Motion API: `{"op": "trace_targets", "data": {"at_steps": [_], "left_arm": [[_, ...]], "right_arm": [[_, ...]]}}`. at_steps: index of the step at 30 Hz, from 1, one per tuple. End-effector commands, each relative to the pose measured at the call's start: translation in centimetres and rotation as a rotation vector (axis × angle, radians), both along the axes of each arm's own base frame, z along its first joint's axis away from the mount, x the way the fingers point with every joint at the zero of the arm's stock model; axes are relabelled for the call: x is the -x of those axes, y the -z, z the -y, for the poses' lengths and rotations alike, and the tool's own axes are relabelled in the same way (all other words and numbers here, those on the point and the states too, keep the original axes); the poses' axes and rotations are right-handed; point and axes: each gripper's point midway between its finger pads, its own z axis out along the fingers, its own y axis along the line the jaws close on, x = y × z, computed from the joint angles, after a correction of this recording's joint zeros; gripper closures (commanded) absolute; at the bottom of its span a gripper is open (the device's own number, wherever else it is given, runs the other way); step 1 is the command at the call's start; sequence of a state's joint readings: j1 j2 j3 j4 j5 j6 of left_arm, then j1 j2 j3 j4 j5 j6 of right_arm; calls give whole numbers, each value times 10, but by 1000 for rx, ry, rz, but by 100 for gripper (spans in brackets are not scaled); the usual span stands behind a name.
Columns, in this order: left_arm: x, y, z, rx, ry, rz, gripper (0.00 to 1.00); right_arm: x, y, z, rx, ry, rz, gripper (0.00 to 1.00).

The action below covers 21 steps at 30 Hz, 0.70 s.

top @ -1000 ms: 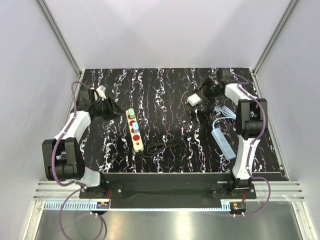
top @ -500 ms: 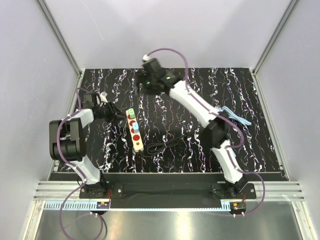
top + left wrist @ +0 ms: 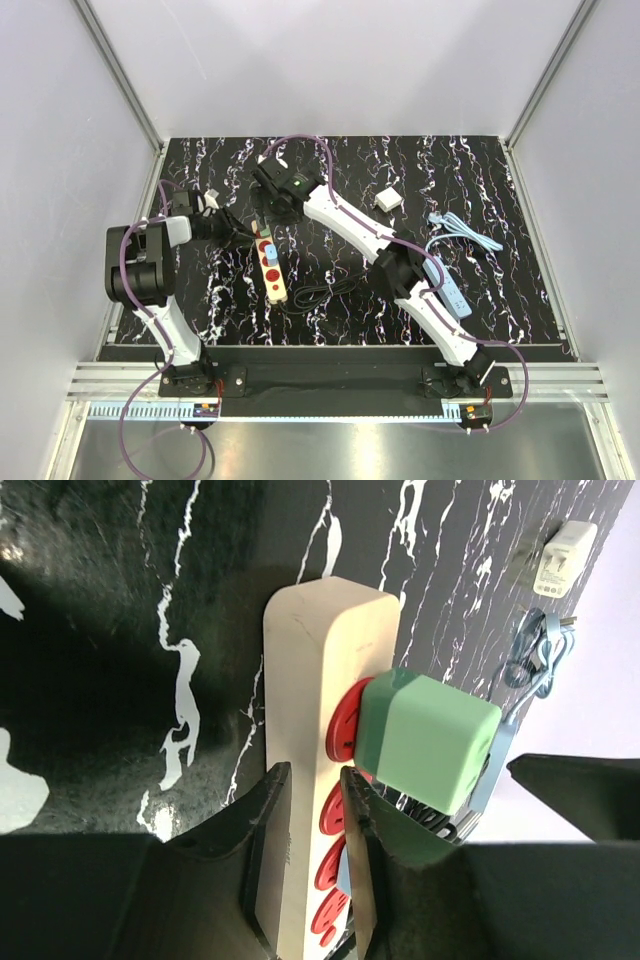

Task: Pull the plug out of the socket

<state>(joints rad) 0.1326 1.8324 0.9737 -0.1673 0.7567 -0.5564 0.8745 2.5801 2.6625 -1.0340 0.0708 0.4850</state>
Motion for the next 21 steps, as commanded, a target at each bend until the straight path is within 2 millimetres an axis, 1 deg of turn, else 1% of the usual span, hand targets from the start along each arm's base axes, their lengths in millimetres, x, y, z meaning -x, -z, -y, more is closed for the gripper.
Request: {"op": "trace_targets", "data": {"at_steps": [1, 5, 10, 14, 16, 21], "left_arm": [[-16, -10, 0, 16, 7, 56, 68], [-14, -6, -2, 0, 5, 41, 68], [-10, 9, -6, -38, -4, -1, 68], [-6, 22, -8, -52, -14, -41, 69], [-6, 22, -7, -57, -13, -40, 69], [-7, 21, -6, -98, -4, -29, 68]], "right_arm": [[-5, -17, -8, -26, -5, 64, 28], [-3, -12, -15, -42, -14, 57, 27], [-4, -8, -23, -56, -12, 66, 27], [-5, 5, -29, -55, -14, 60, 28], [-4, 6, -33, -58, -20, 66, 28], [-10, 11, -34, -60, 1, 77, 29]]}}
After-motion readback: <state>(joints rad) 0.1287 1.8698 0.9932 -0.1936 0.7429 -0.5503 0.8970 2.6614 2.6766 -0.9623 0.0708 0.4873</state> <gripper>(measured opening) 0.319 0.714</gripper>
